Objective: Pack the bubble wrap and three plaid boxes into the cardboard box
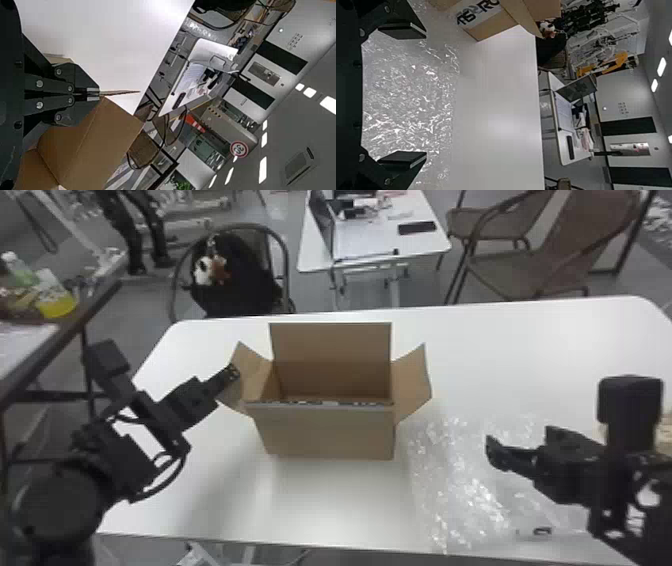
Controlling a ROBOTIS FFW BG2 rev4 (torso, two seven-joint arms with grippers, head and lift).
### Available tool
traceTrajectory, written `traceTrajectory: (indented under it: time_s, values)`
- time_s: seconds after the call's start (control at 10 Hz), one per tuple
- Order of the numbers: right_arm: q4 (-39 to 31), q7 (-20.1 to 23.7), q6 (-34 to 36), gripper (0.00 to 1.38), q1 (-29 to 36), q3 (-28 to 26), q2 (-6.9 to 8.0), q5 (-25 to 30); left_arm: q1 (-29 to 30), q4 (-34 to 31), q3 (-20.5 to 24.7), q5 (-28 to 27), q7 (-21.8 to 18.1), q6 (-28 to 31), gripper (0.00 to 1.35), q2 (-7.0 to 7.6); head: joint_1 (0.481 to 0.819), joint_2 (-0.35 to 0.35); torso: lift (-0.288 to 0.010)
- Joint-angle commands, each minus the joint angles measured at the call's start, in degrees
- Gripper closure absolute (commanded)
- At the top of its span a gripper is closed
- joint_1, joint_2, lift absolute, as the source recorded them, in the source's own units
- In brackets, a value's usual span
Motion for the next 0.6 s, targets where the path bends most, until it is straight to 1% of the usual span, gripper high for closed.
traceTrajectory:
  time_s: [0.0, 0.1, 0.2, 0.3, 0.4, 0.5]
  values:
    - [-0.7, -3.7, 7.4, 0.22, -1.2, 0.1, -0.13, -3.4, 0.0, 0.0, 0.0, 0.0, 0.0, -0.3, 1.22, 0.08, 0.695, 0.220, -0.174]
    - [-0.3, -7.5, 12.3, 0.30, -2.3, -0.3, -0.48, -7.7, 0.2, 0.0, 0.1, 0.1, -0.1, -0.6, 1.22, 0.08, 0.695, 0.220, -0.174]
    - [3.0, -7.2, 18.1, 0.61, -5.4, -1.5, -0.92, -12.8, 0.2, 0.1, -0.3, -0.3, 0.0, -0.8, 1.22, -0.01, 0.695, 0.220, -0.174]
    - [5.9, -3.6, 21.7, 0.82, -8.4, -1.2, -1.54, -12.7, 0.2, 0.2, -0.7, -0.6, 0.0, -1.5, 1.22, -0.27, 0.695, 0.223, -0.174]
    - [5.1, -2.6, 19.2, 1.19, -7.0, -1.1, -1.27, -10.4, 0.1, 0.3, -0.7, -0.6, 0.0, -1.9, 1.22, -0.27, 0.695, 0.233, -0.174]
    - [3.4, -2.6, 15.1, 1.25, -4.6, -2.0, -0.22, -8.6, 0.3, 0.3, -0.6, -0.6, 0.0, -2.1, 1.22, -0.36, 0.695, 0.235, -0.174]
